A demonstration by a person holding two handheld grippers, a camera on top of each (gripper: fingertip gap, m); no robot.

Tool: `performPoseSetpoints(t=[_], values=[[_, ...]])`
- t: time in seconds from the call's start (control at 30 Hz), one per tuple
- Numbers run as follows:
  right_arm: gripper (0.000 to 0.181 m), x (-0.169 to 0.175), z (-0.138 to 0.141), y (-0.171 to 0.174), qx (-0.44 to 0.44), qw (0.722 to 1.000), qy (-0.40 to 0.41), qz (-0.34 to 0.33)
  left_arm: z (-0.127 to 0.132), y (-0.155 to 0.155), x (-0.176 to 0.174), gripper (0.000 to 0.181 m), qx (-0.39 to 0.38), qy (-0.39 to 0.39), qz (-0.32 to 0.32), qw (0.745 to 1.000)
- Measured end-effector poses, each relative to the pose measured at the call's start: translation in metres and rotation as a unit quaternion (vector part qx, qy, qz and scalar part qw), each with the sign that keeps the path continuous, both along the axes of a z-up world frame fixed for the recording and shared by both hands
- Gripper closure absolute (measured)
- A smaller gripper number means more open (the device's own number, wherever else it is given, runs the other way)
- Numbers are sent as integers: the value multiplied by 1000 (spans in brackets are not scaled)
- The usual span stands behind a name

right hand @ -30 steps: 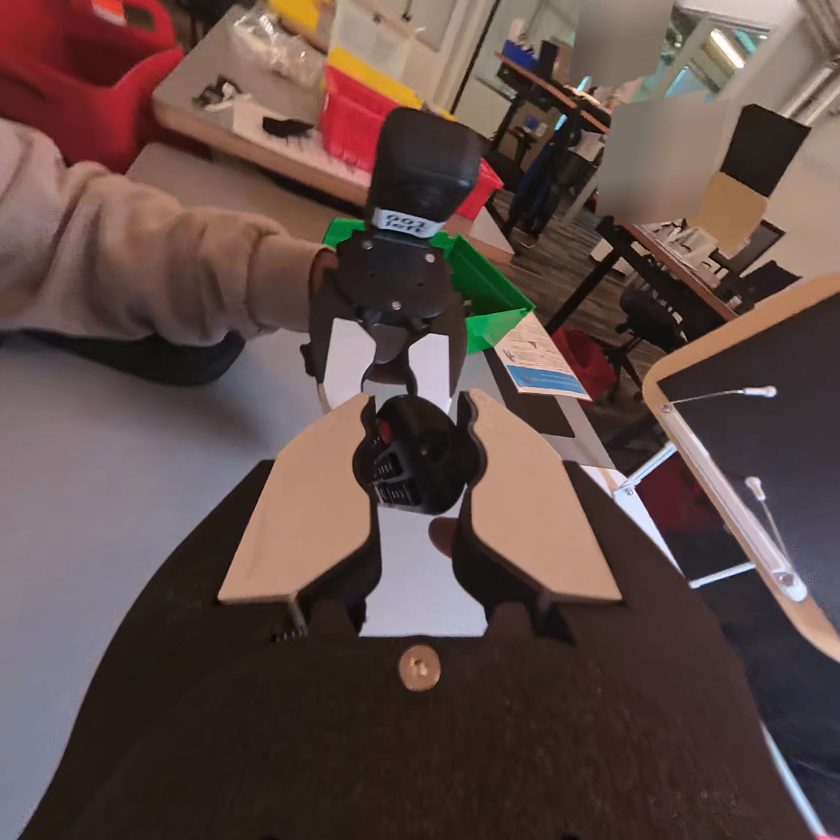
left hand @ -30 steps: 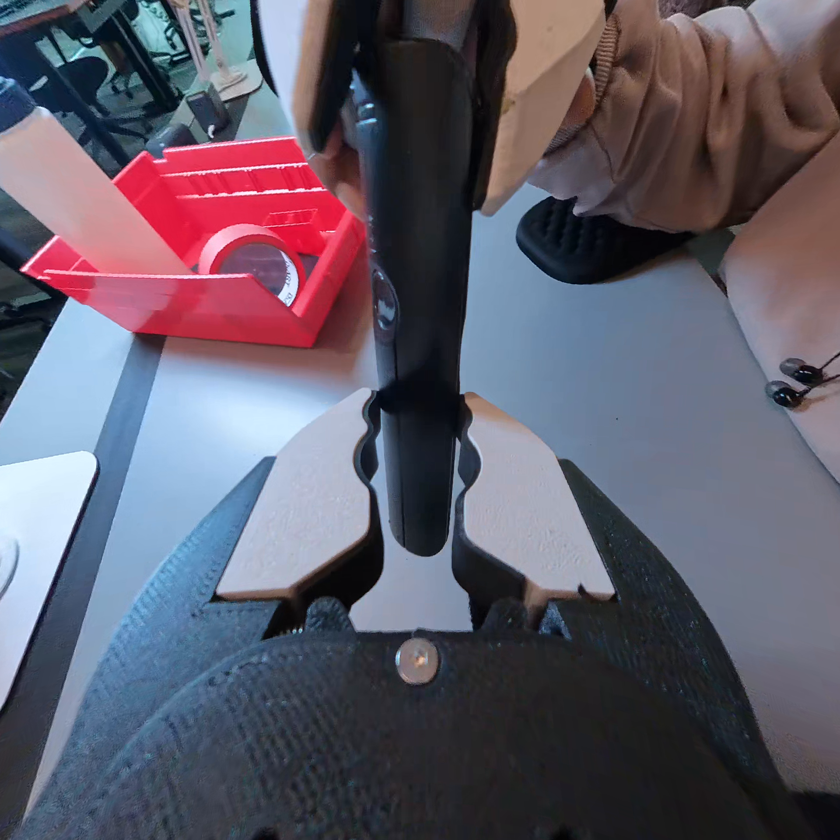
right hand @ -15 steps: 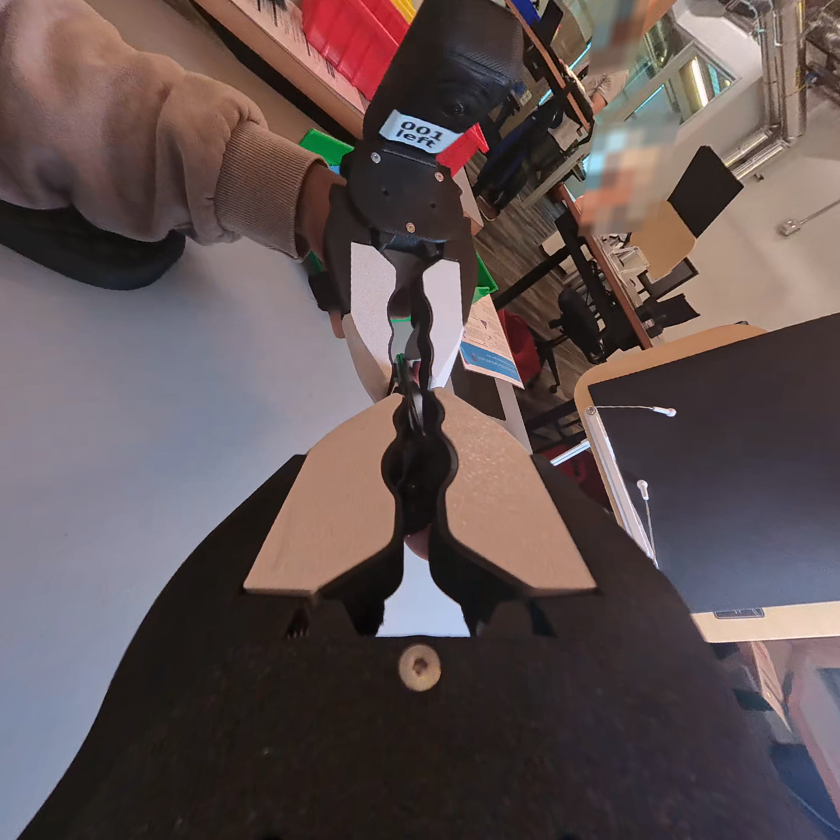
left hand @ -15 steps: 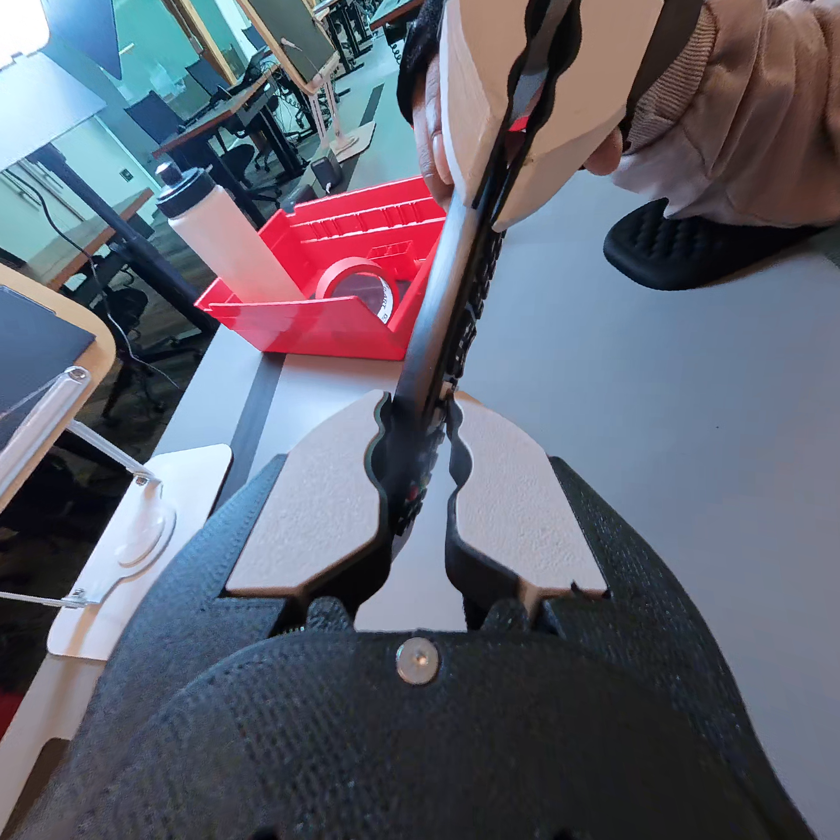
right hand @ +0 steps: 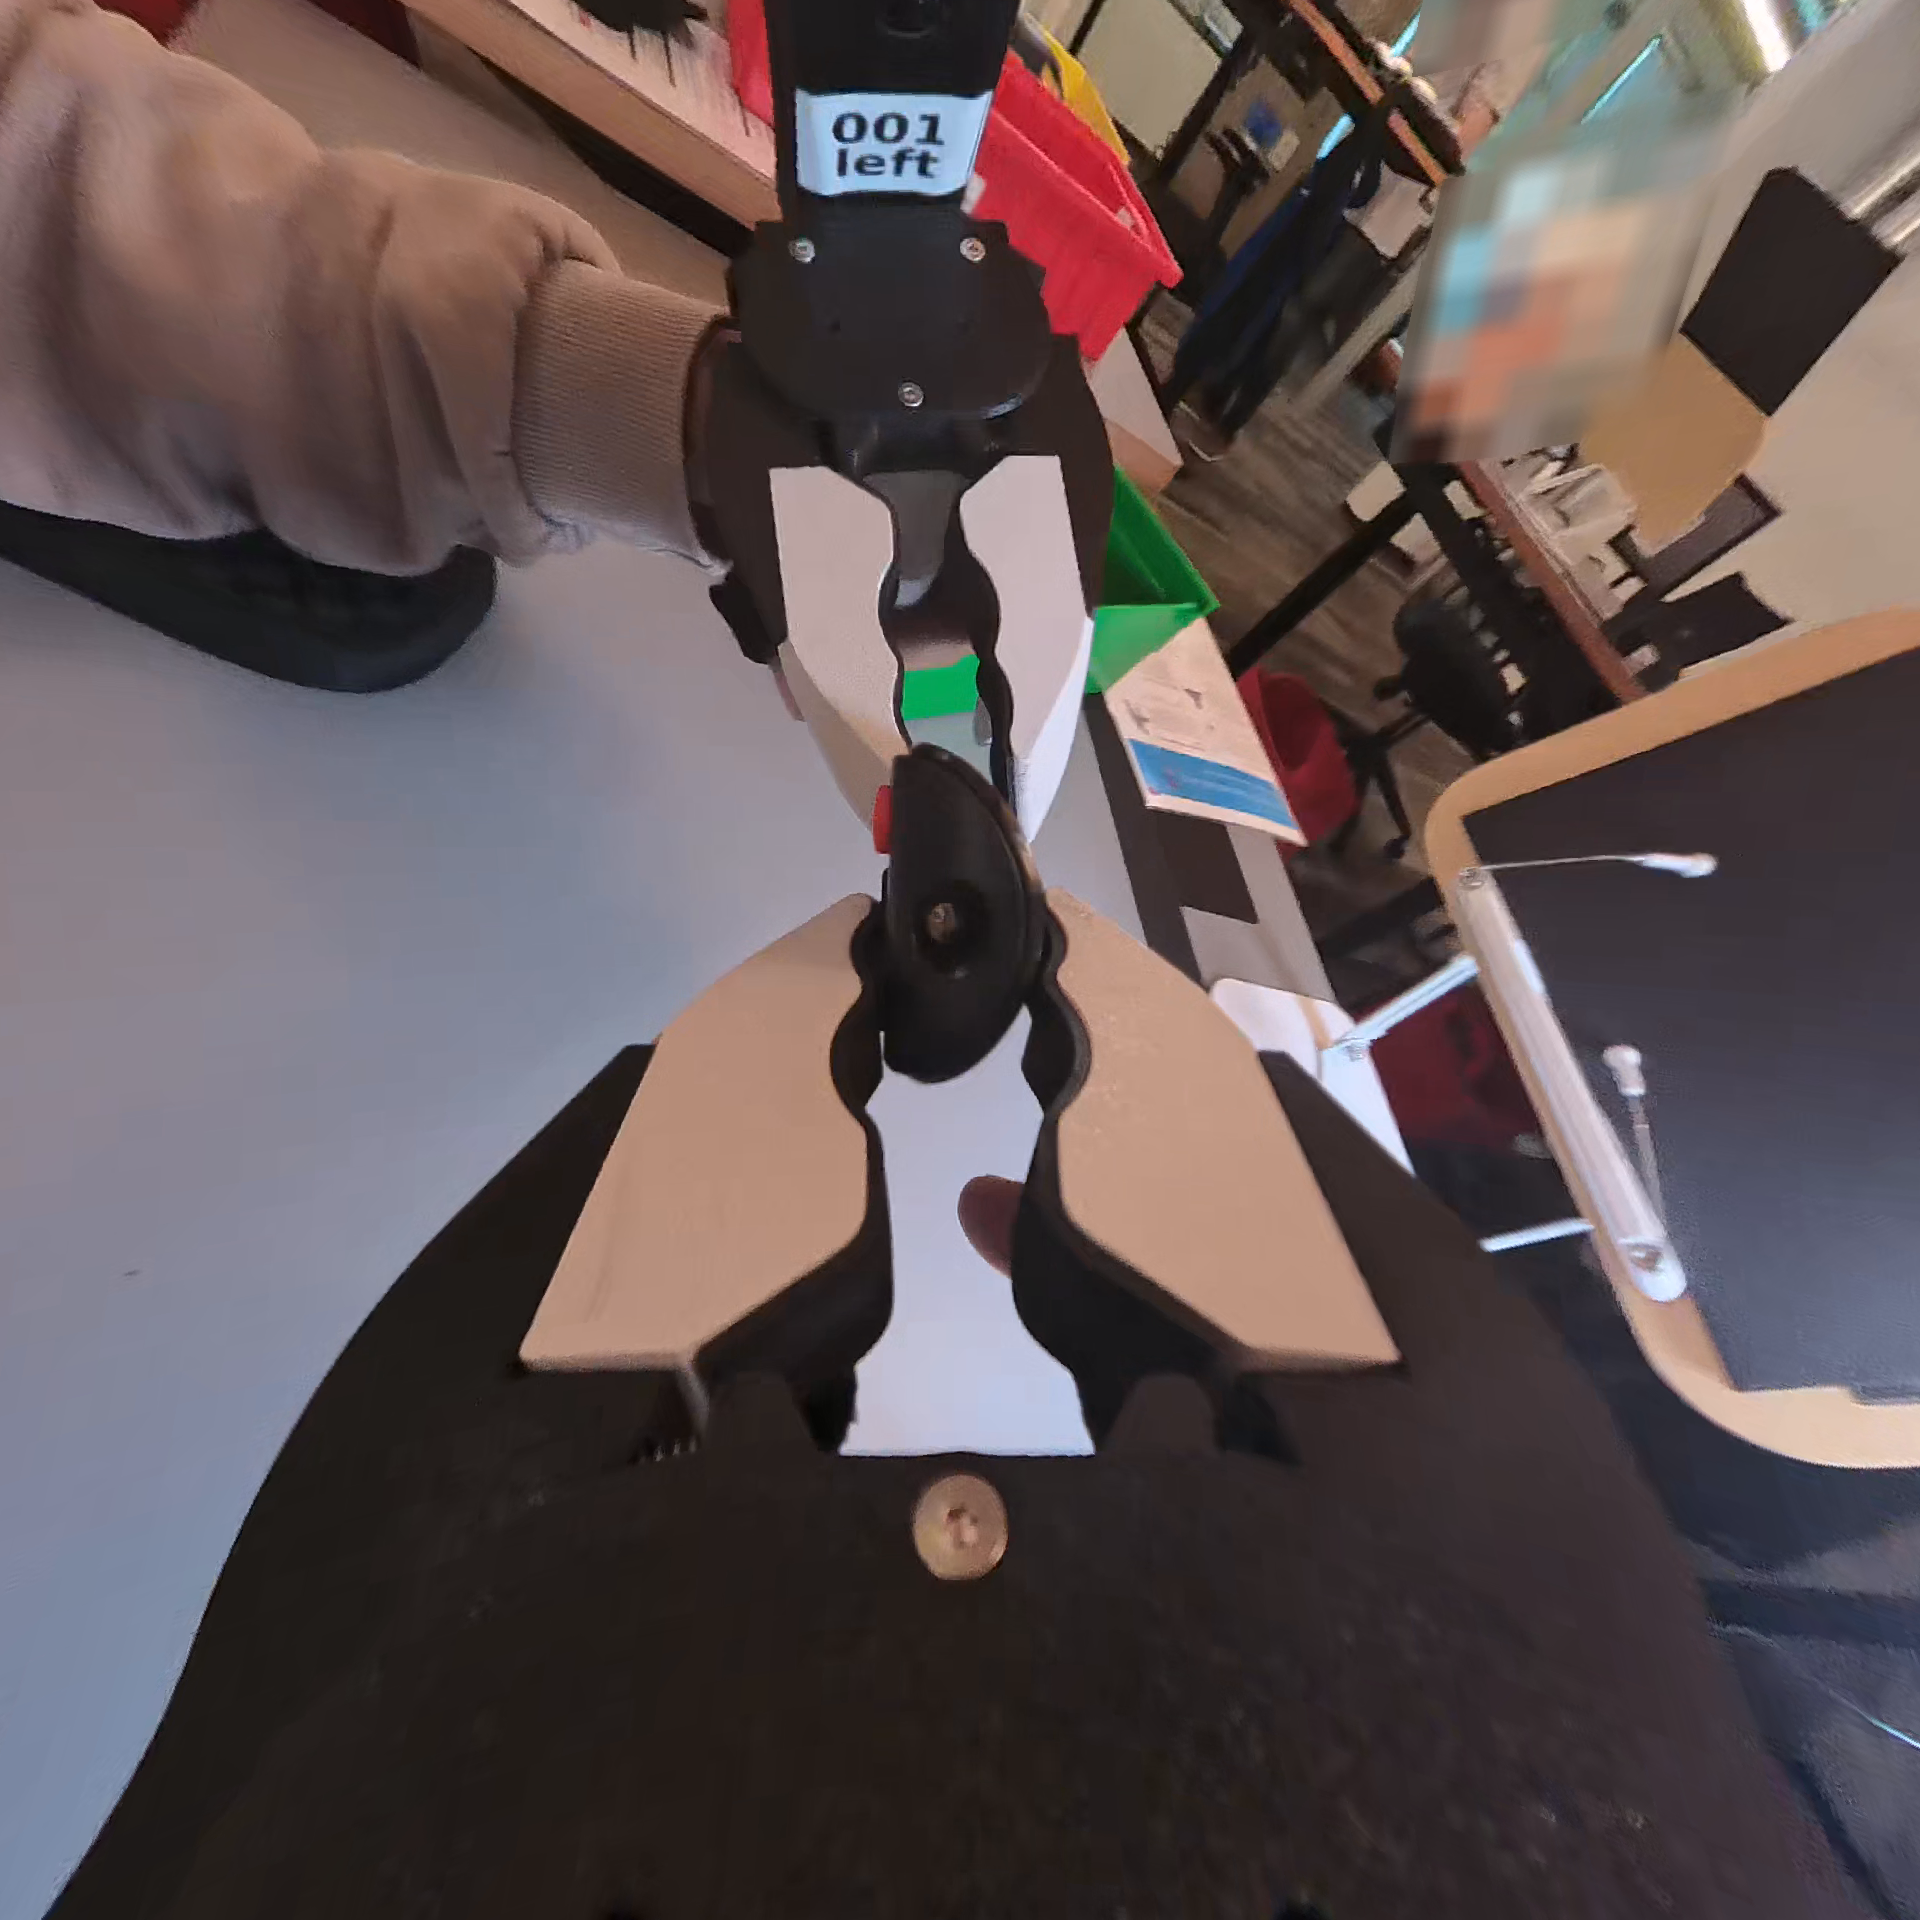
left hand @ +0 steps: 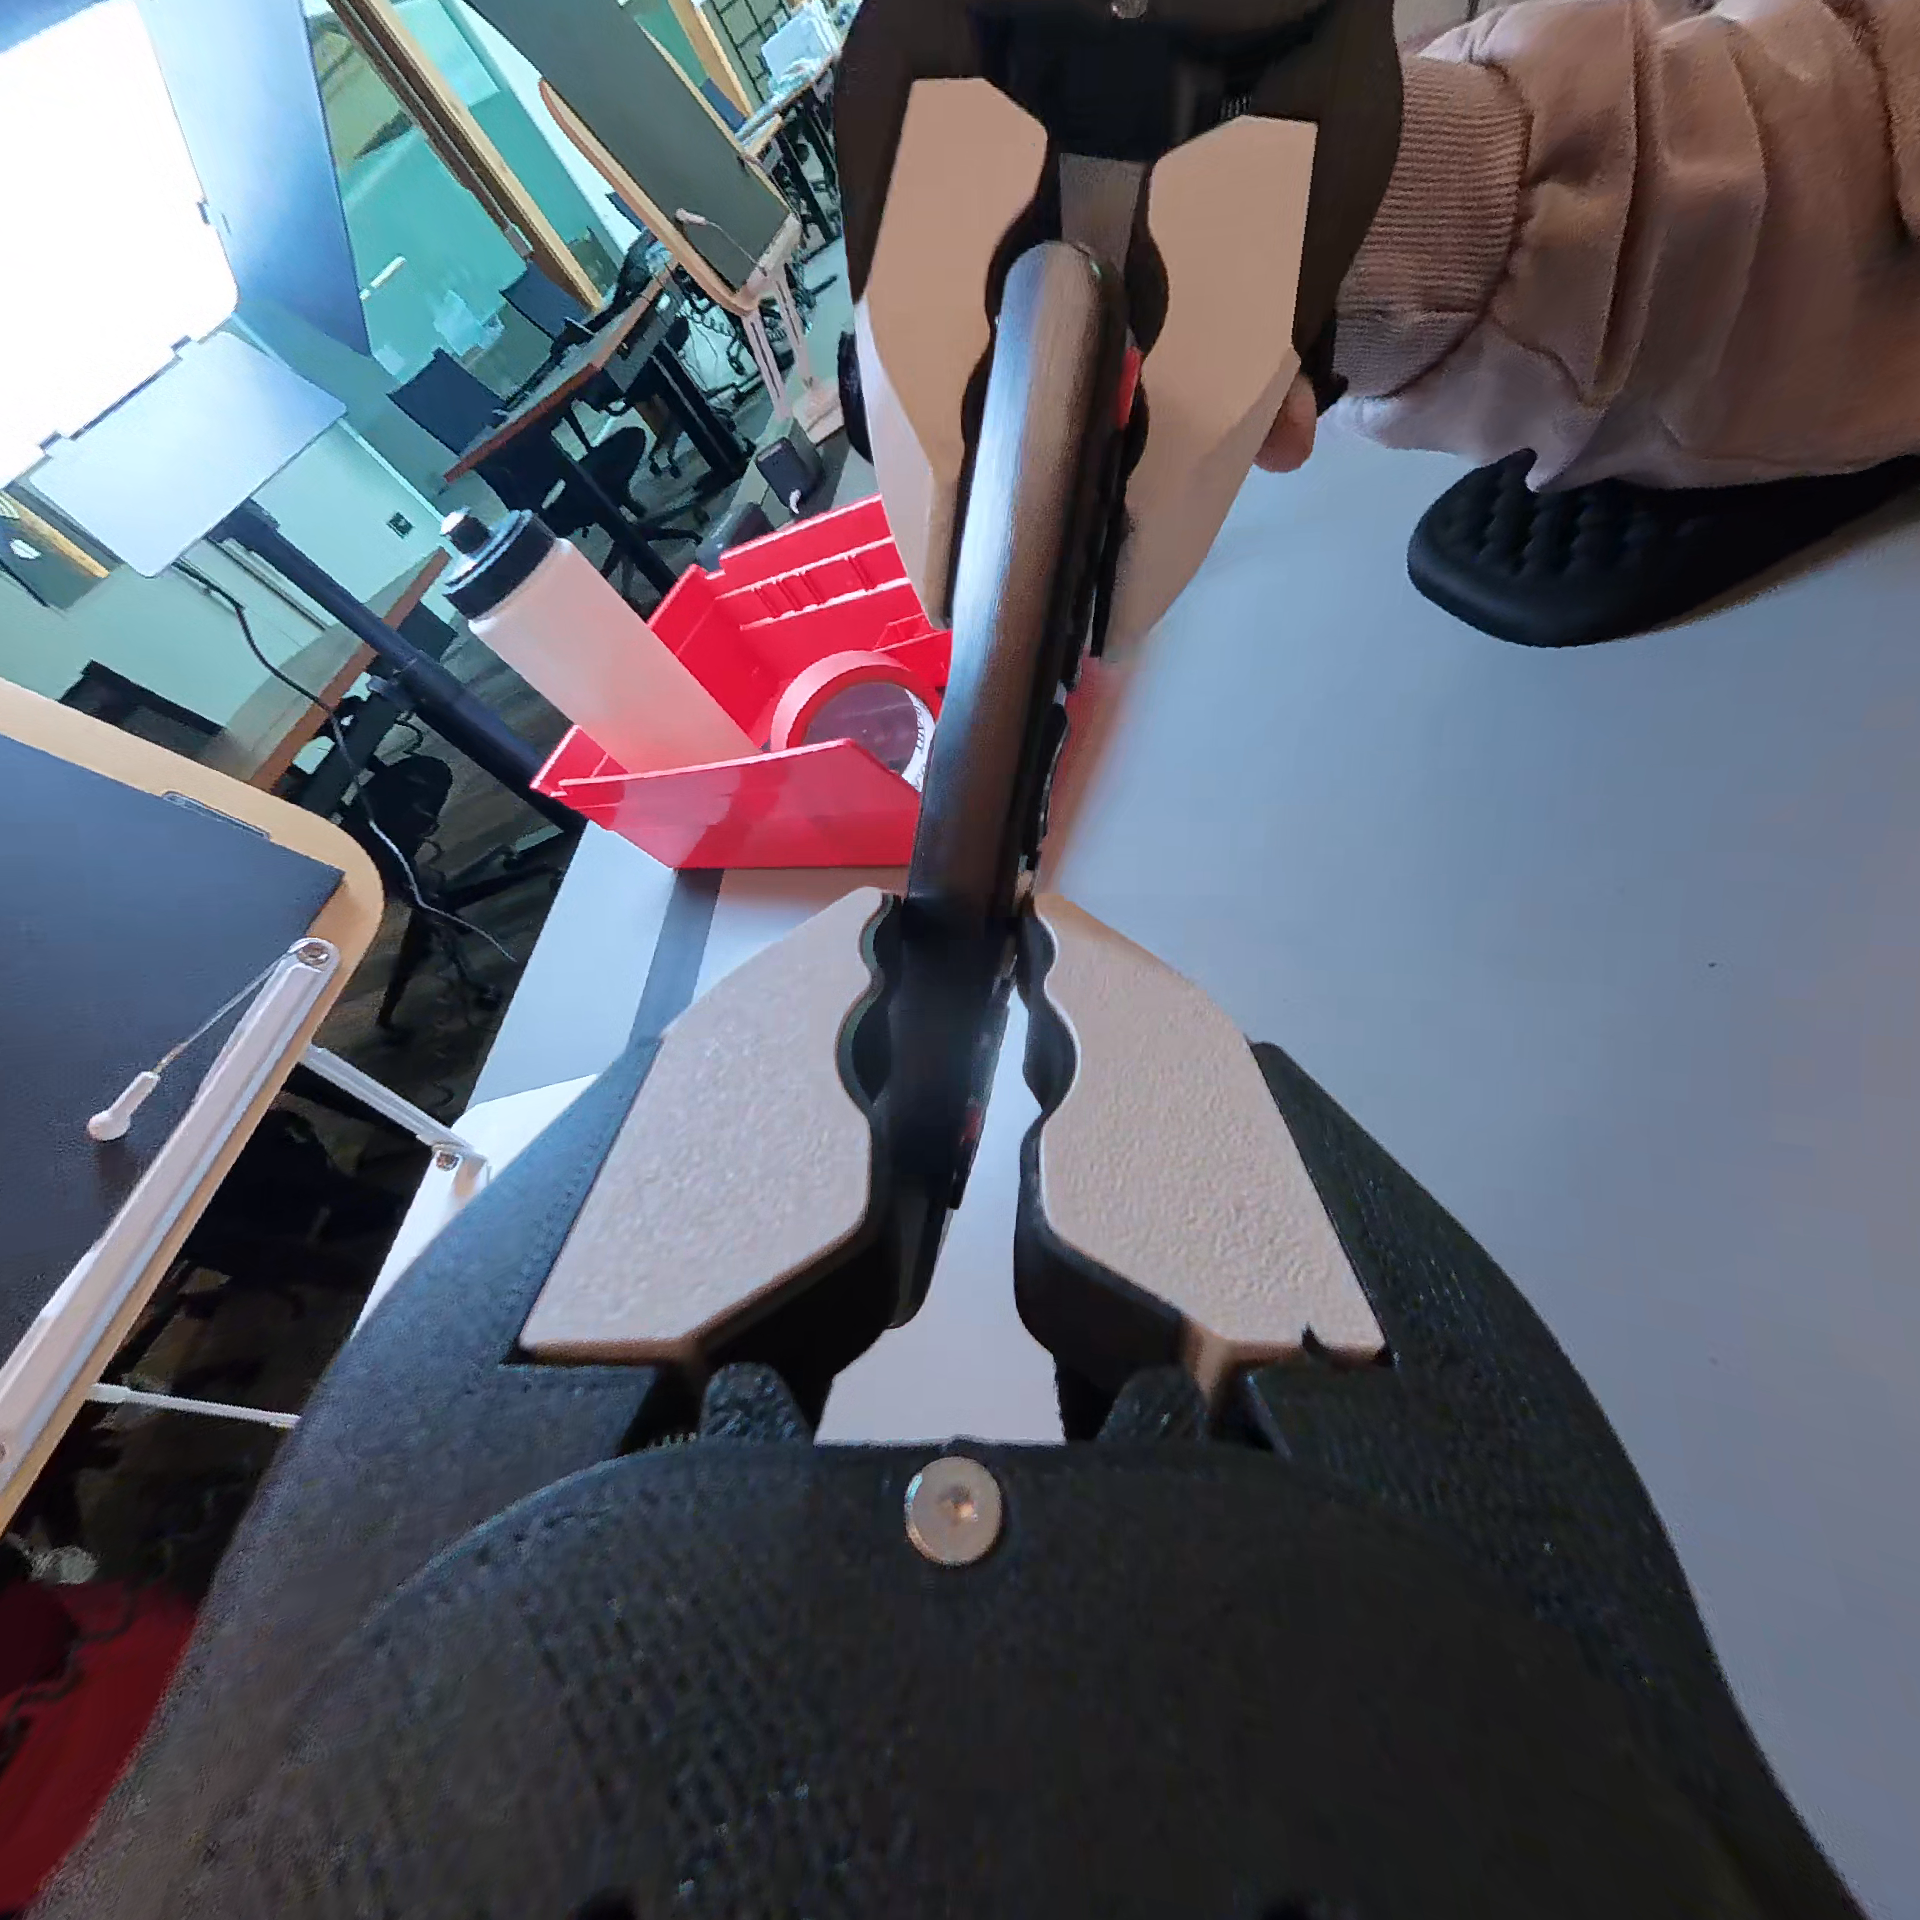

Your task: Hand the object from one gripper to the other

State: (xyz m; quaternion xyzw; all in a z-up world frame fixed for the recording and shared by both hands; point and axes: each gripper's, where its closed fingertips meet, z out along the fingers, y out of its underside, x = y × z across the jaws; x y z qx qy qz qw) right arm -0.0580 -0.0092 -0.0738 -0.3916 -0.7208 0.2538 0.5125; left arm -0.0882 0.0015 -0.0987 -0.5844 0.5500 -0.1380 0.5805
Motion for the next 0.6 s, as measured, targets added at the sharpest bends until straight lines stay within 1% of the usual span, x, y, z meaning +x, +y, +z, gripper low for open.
performPoseSetpoints(t=[0.1, 0.13, 0.2, 0.23, 0.27, 0.3, 0.33, 0.37, 0.4, 0.43, 0.47, 0.5, 0.53, 0.57, 0.6], values=[[158, -1, 11, 6, 50, 998, 28, -26, 16, 6, -5, 157, 11, -45, 20, 999], [158, 0, 13, 12, 77, 995, 31, -45, 19, 11, -10, 157, 14, -57, 40, 997], [158, 2, 22, 24, 159, 982, 50, -90, 30, 24, -23, 151, 17, -103, 86, 991], [158, 2, 29, 28, 196, 972, 68, -108, 36, 30, -31, 149, -1, -140, 105, 985], [157, 2, 38, 31, 228, 961, 94, -124, 39, 37, -39, 147, -35, -185, 124, 974], [158, 2, 44, 32, 265, 948, 114, -136, 42, 42, -45, 142, -82, -237, 129, 959], [158, 2, 49, 34, 303, 933, 127, -149, 44, 44, -47, 136, -141, -297, 115, 937], [158, 1, 52, 36, 342, 915, 139, -162, 47, 45, -47, 133, -206, -363, 88, 904], [158, 0, 53, 37, 381, 896, 150, -171, 53, 44, -46, 129, -267, -430, 50, 861], [158, -2, 53, 36, 414, 878, 164, -176, 59, 43, -46, 128, -319, -490, 13, 811], [158, -5, 50, 34, 444, 861, 174, -174, 61, 45, -47, 127, -358, -534, -13, 766], [158, -10, 45, 31, 474, 844, 187, -170, 60, 47, -45, 127, -385, -559, -27, 734], [158, -15, 37, 27, 501, 828, 194, -162, 57, 48, -40, 125, -401, -570, -32, 717], [158, -23, 26, 22, 522, 817, 193, -150, 51, 48, -32, 124, -415, -565, -31, 712], [158, -30, 14, 19, 534, 812, 189, -137, 46, 48, -23, 119, -428, -551, -27, 716]])
